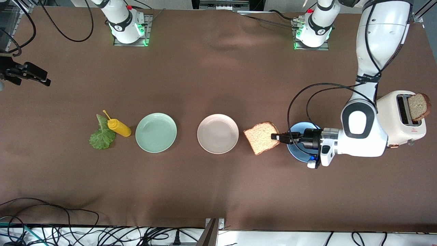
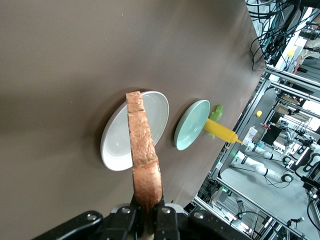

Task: Make sandwich on beige plate with both arms
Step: 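Carry the bread slice onto the beige plate with the left gripper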

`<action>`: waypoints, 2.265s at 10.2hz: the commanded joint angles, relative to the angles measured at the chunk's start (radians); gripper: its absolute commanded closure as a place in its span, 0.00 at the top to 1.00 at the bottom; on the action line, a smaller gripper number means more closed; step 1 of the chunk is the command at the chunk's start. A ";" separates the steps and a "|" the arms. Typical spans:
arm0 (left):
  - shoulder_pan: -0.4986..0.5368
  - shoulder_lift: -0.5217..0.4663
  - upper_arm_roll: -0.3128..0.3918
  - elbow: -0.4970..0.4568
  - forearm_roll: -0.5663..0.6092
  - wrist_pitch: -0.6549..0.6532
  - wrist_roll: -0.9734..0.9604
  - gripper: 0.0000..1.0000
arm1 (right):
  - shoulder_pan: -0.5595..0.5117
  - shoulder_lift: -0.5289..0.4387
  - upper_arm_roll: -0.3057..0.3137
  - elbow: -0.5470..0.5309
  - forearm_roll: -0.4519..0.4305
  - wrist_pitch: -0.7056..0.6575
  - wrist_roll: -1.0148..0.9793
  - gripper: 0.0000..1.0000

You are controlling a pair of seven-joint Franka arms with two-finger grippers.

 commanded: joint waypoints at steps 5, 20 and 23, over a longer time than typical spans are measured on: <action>-0.163 0.014 0.011 -0.068 -0.151 0.165 -0.007 0.00 | -0.001 0.005 0.006 0.016 -0.011 -0.016 0.003 1.00; -0.288 0.090 0.013 -0.071 -0.371 0.329 -0.007 0.32 | -0.002 0.005 0.006 0.016 -0.011 -0.016 0.003 1.00; -0.274 0.087 0.013 -0.072 -0.366 0.322 -0.010 0.82 | -0.002 0.004 0.006 0.016 -0.011 -0.016 0.000 1.00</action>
